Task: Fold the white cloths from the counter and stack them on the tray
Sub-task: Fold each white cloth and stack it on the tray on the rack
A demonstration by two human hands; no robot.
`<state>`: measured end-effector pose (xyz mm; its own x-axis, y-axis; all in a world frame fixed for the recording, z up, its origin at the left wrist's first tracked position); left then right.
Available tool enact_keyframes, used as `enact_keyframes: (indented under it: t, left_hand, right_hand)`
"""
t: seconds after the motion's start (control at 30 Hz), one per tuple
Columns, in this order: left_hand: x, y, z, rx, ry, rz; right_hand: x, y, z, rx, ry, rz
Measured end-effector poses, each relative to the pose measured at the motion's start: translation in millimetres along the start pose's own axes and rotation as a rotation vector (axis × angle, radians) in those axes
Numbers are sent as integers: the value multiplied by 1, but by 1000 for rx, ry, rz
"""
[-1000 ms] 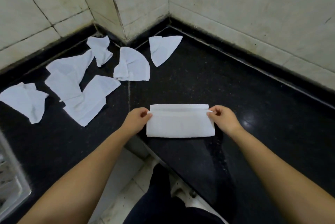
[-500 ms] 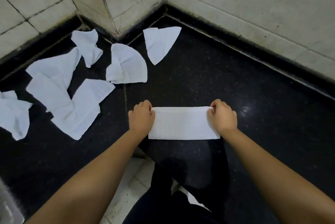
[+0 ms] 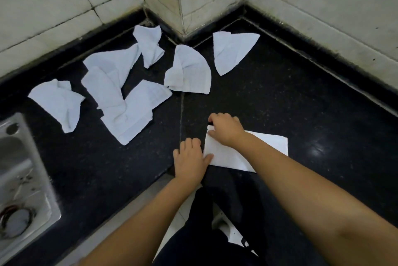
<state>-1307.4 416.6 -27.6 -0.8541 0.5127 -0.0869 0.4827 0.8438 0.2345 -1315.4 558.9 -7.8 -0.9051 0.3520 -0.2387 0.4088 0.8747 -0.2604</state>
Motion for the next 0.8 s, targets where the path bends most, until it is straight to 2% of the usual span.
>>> enact_keyframes:
  t: [0.1, 0.2, 0.27, 0.33, 0.4, 0.63, 0.7, 0.8]
  left_hand:
    - [-1, -1, 0, -64, 3, -22]
    - [0, -1, -4, -202, -35, 0]
    - [7, 2, -10, -416, -68, -18]
    - [20, 11, -26, -696, -85, -66]
    - [38, 26, -49, -844, -58, -43]
    - [88, 95, -127, -1005, 62, 174]
    - [86, 101, -138, -1057, 78, 229]
    - [69, 90, -138, -1051, 43, 275]
  right_hand:
    - [-4, 3, -1, 67, -59, 57]
    - [-18, 15, -18, 407, -62, 95]
    - [-29, 25, -41, 557, -21, 83]
    - [-37, 40, -66, 597, 30, 89]
    - [-42, 60, -91, 641, 118, 118]
    - [-63, 100, -163, 957, 527, 189]
    - [-73, 100, -171, 1022, 569, 153]
    - [-92, 95, -160, 1072, 548, 110]
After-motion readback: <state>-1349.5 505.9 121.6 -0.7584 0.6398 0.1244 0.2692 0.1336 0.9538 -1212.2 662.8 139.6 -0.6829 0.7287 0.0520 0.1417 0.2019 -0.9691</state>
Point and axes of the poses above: each hand's wrist, its own x-axis towards the middle knuckle, its own z-axis out of the palm, y = z × x, the point moved 1 cm from there along x, towards the middle knuckle, and after that the axes turned 8 degrees about y, right-handed, at the moved point
